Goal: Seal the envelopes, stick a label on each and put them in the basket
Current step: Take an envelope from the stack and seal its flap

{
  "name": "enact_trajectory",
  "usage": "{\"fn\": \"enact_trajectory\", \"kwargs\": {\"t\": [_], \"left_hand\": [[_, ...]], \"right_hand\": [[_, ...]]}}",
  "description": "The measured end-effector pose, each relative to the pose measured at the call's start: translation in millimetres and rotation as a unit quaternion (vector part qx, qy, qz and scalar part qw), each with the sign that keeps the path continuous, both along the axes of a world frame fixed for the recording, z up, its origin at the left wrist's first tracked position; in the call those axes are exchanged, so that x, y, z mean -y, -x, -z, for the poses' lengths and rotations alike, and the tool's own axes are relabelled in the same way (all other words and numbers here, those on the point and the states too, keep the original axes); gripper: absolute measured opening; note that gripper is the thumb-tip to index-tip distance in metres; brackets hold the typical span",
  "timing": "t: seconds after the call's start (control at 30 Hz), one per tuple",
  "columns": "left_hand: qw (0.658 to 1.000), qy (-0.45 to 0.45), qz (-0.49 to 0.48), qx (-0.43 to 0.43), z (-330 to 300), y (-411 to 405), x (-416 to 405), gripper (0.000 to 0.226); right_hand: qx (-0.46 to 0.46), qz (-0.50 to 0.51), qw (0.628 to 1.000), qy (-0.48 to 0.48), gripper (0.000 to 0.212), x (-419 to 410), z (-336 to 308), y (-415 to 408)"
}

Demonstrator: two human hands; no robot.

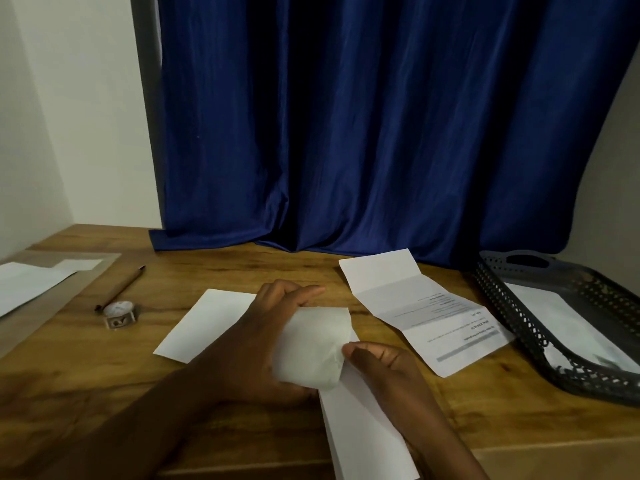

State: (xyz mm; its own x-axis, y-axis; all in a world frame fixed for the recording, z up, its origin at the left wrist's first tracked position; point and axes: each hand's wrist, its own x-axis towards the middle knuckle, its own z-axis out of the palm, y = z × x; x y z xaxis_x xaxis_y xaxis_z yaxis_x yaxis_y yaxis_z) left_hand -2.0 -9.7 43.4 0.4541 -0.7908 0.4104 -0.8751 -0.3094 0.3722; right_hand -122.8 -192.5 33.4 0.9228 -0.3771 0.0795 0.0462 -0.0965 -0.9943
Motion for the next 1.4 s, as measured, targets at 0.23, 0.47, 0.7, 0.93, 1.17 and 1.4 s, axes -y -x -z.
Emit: {"fn": "enact_trajectory", "kwargs": {"t": [0.23,0.47,0.7,0.93,1.17,1.4], "left_hand": [[0.997,-0.047,0.022,0.049,3.5,3.6,3.3,0.122],[0.998,-0.045,0.037,0.028,5.5,8.1,5.5,0.122],[0.999,-0.012,0.045,0.019,5.1,8.6,4.7,0.122],[0.994,-0.022,0.026,0.104,3.4,9.7,3.9,0.116],[0.99,-0.024,0.024,0.137,3.8,10.1,4.8,0.12],[0.992,0.021,0.03,0.122,6.3,7.0,5.5,0.115]], "right_hand": [[0.01,-0.032,0.999,0.04,0.033,0.2,14.7,3.0],[0.015,-0.05,0.998,0.044,0.032,-5.4,9.6,7.2],[0.007,-0.059,0.998,0.006,0.034,-3.3,11.8,8.7],[-0.012,-0.045,0.999,0.018,0.044,-4.8,10.1,6.1],[-0.061,-0.015,0.997,0.04,0.057,-13.1,3.9,-4.5],[-0.052,0.006,0.997,0.058,0.044,-13.8,6.7,-9.6]]}}
